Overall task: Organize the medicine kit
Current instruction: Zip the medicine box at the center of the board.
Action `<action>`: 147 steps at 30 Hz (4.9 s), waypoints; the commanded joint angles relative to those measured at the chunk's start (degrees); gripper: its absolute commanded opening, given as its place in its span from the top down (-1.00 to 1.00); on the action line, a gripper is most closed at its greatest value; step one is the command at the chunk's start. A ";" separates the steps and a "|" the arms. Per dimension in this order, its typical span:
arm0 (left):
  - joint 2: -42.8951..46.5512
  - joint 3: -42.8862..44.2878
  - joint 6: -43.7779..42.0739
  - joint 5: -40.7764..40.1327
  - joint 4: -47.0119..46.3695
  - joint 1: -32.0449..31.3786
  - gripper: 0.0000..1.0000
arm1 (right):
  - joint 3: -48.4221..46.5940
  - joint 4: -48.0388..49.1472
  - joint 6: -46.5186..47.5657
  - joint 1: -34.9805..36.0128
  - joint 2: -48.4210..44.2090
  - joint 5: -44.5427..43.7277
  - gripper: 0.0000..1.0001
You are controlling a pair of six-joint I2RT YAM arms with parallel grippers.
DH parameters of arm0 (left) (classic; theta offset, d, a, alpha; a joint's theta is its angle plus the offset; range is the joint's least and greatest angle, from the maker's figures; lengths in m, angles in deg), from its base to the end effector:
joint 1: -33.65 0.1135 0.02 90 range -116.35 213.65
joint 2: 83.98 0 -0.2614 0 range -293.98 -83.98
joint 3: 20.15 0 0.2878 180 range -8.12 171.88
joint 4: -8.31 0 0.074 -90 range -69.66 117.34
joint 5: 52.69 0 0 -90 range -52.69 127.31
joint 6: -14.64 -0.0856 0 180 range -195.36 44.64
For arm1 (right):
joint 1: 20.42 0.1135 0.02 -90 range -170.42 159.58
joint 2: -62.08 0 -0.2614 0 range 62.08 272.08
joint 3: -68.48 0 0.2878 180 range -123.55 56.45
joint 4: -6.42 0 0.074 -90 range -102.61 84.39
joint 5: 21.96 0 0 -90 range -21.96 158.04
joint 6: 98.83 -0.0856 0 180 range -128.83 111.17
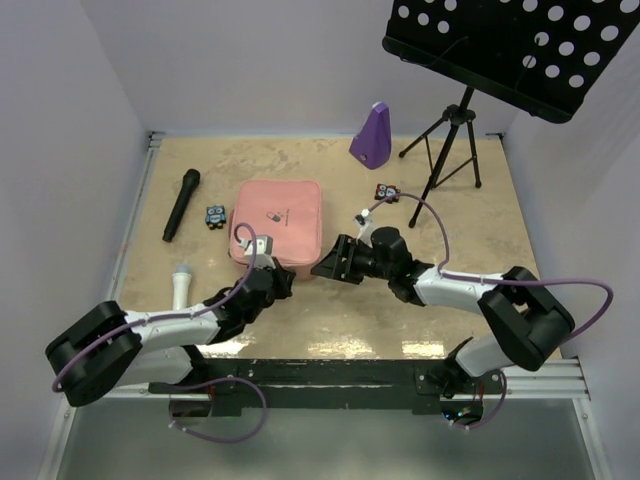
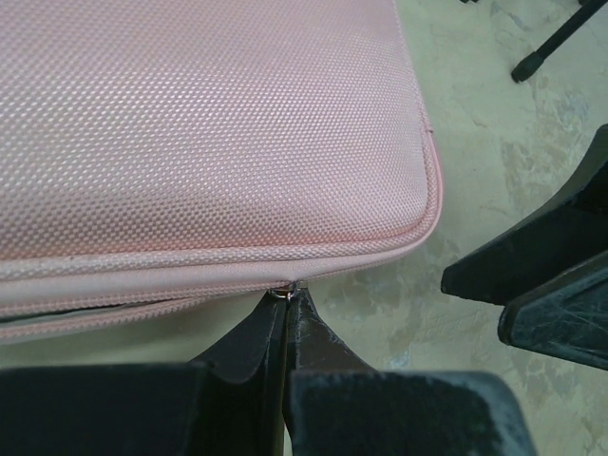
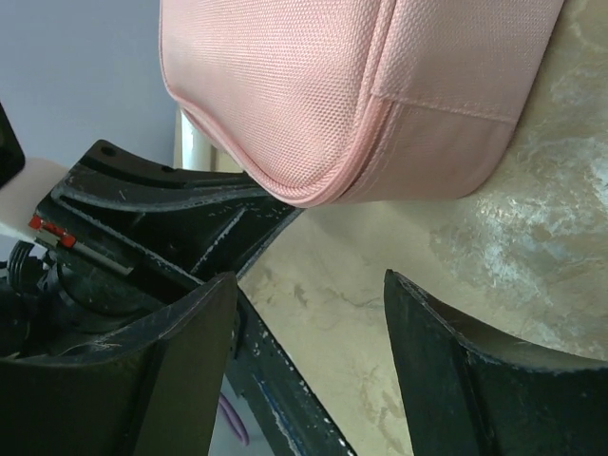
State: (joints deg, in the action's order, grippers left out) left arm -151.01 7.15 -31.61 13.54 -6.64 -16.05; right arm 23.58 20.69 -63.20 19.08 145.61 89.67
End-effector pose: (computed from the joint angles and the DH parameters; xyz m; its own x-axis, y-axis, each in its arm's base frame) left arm 0.2059 -0.1894 0.1064 -0.5148 -0.3714 -0.7727 0.1457 0.8502 -0.5058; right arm 0.2541 0.2503 0.1302 -0.8766 0.2566 -0.4071 -0.2367 0.5067 0.8290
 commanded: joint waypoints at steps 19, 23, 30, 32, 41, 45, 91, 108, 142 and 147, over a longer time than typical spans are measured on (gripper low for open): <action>-14.45 11.28 -5.34 7.25 -6.94 -4.98 1.00 | -3.96 -0.55 -10.14 -0.75 0.93 -17.93 -0.22; -14.28 11.19 -5.51 7.51 -7.12 -5.06 1.00 | -3.88 0.85 -11.11 -1.01 2.52 -17.76 0.16; -14.27 10.57 -5.69 7.95 -7.47 -5.06 1.00 | -3.52 1.64 -11.37 -1.27 3.48 -17.32 0.87; -14.27 10.31 -5.69 7.95 -7.47 -5.06 1.00 | -3.52 1.82 -11.11 -1.54 3.66 -16.97 1.00; -11.38 6.98 -4.81 5.67 -4.57 -4.98 1.00 | -2.38 2.17 -10.15 -3.73 2.70 -17.23 1.00; -9.36 4.34 -3.85 4.96 -3.61 -4.89 1.00 | -2.21 2.43 -9.00 -5.92 2.70 -16.62 1.00; 20.19 -4.28 12.34 -3.48 31.48 -2.95 1.00 | -6.51 2.09 1.89 -16.05 0.24 -6.08 0.46; -8.37 9.60 -1.91 10.23 3.70 -4.10 1.00 | -5.10 -0.55 1.46 -8.31 -0.21 -6.77 -0.33; -8.31 8.03 -3.85 13.40 2.63 -4.62 1.00 | -13.98 -0.55 1.37 -8.92 12.89 -9.59 1.00; -2.33 3.81 -1.04 10.77 8.25 -4.62 1.00 | -15.04 -0.99 1.81 -10.15 13.15 -9.23 1.00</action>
State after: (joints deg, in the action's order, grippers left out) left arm -158.29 15.01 -34.30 23.53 -5.29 -20.00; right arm 11.32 20.69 -63.88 10.86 158.74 85.13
